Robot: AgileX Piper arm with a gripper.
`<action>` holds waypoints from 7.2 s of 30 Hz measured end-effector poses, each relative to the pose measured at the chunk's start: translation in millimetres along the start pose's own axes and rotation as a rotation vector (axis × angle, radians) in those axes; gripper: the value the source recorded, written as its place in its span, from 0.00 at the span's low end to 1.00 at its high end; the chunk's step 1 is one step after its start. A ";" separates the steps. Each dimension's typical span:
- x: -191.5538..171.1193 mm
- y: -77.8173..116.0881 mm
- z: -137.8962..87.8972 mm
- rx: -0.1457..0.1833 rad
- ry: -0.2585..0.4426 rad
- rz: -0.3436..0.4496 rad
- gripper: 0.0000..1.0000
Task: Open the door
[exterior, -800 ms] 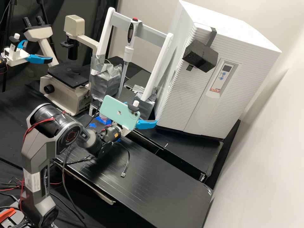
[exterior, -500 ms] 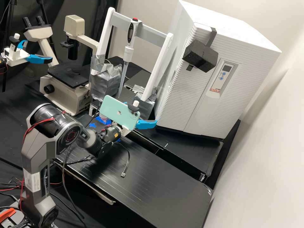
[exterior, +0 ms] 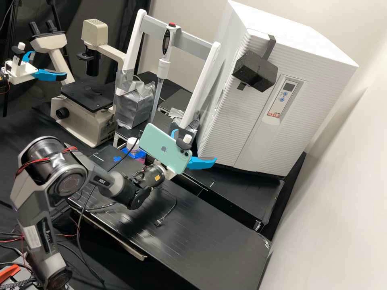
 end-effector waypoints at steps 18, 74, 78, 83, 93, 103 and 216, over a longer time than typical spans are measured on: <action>33.3 77.5 -41.5 0.004 0.074 0.163 1.00; 68.2 88.9 -47.0 -0.001 0.046 0.127 1.00; 66.4 90.7 -50.0 -0.003 0.050 0.131 1.00; 63.8 93.4 -54.3 -0.005 0.059 0.139 1.00; 64.6 90.0 -57.0 -0.002 0.065 0.128 1.00; 66.6 90.2 -58.4 -0.003 0.067 0.127 0.00; -31.0 104.9 9.1 0.061 -0.005 0.437 0.00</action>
